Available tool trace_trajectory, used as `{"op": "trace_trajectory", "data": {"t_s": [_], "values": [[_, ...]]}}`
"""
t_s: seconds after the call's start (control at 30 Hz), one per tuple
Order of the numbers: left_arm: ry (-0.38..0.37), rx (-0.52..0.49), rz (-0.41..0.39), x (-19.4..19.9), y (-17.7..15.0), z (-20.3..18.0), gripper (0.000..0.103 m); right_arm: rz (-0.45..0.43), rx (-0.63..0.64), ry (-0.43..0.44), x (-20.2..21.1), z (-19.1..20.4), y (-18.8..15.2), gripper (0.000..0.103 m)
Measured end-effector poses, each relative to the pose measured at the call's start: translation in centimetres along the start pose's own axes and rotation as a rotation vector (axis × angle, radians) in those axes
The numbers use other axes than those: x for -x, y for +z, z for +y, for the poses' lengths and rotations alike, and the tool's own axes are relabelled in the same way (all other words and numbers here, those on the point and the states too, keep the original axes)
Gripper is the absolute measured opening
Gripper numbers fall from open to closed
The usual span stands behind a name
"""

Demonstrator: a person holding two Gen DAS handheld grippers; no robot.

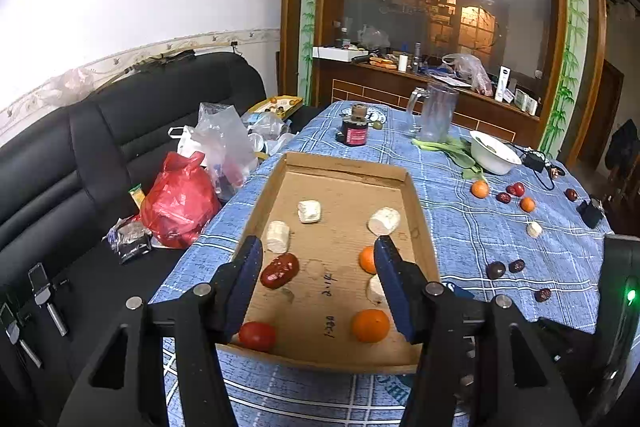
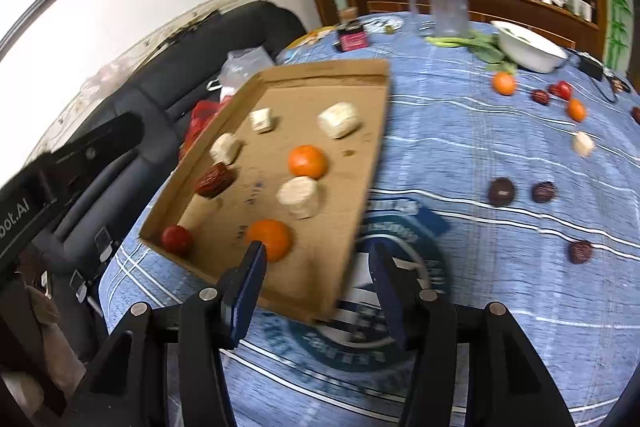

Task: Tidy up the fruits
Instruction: 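Withdraw both open grippers from the tray toward the remaining fruit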

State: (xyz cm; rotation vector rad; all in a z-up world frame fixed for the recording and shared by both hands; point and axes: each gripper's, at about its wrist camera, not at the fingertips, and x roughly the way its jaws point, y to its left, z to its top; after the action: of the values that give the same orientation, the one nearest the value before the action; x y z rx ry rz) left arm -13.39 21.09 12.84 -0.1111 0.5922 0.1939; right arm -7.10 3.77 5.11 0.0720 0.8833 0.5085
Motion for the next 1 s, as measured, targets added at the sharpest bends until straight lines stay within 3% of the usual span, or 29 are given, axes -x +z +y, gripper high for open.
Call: {"op": "trace_trajectory", "data": {"t_s": [0.37,0.53,0.7,0.8,1.0], "values": [[-0.024,-0.094,-0.008,1.1,-0.4,-4.1,0.063,-0.058,-0.133,-0.095,4.2,-8.1,-0.9,0.057],[-0.008,-0.094,0.034,0.4,-0.5,-5.3,0.063,-0.079,-0.223,-0.141,5.7,-11.2,-1.4,0.057],[-0.119,-0.084,0.106,0.3,-1.1,-7.0,0.063,-0.079,-0.155,-0.13,6.7,-10.7,-1.4,0.057],[-0.132,-0.099,0.111,0.5,-1.3,-8.1,0.063,-0.128,-0.175,-0.19,8.7,-12.7,-1.2,0.057],[-0.157,-0.127,0.117,0.5,-1.7,-10.4,0.063,-0.136,-0.231,-0.283,11.7,-17.8,-2.1,0.057]]}}
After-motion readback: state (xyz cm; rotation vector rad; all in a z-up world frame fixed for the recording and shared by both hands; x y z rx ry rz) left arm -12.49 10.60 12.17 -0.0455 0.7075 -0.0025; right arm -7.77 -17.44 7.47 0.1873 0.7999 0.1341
